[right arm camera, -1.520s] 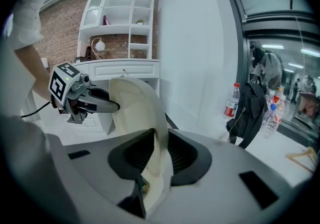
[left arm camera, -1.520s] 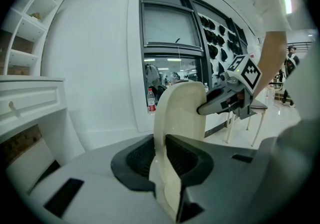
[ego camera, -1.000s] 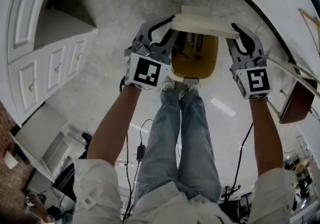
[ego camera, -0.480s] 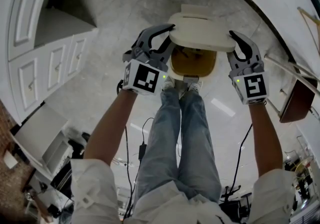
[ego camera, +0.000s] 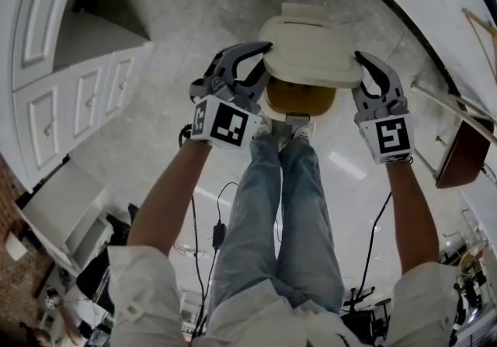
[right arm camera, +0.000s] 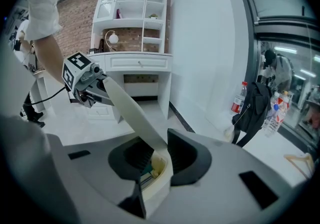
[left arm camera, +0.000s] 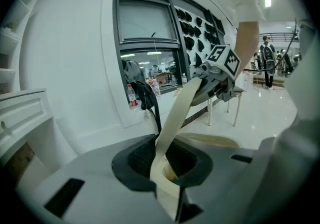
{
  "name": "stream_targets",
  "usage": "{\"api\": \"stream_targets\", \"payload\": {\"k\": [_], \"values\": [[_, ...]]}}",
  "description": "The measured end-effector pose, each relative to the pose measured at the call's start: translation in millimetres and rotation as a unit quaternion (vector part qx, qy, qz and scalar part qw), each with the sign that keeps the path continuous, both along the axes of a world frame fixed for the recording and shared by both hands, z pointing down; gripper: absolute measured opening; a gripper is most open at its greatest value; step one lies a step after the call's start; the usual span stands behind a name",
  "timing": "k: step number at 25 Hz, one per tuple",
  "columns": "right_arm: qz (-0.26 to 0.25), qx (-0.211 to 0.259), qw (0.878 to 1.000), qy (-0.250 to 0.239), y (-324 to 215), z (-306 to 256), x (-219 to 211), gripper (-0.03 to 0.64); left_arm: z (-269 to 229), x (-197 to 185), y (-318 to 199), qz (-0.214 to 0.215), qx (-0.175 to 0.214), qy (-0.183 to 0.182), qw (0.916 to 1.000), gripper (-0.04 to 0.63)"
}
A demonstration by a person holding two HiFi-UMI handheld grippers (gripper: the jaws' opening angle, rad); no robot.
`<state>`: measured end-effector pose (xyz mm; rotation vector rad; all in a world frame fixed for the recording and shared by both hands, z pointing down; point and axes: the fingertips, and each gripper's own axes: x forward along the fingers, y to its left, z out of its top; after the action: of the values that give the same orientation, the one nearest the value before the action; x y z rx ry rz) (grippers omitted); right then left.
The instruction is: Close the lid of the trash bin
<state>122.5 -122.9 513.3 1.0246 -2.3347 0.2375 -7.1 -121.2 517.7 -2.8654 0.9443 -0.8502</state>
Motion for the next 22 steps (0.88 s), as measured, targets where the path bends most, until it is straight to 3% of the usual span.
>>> {"api": "stream_targets", "payload": {"k": [10,22], "values": [[-0.039,-0.01,0.999,0.02,20.4,9.7,-4.9,0.129,11.4,2.7,22.5,0.06,0.004,-0.041,0.9974,0.072],[-0.15,-0.023,0.984,0.09,51.2,32.9,-10.2,0.193,33.9,4.3,52.1,0.141,0.002,-0.095,0.9854,0.125]]}}
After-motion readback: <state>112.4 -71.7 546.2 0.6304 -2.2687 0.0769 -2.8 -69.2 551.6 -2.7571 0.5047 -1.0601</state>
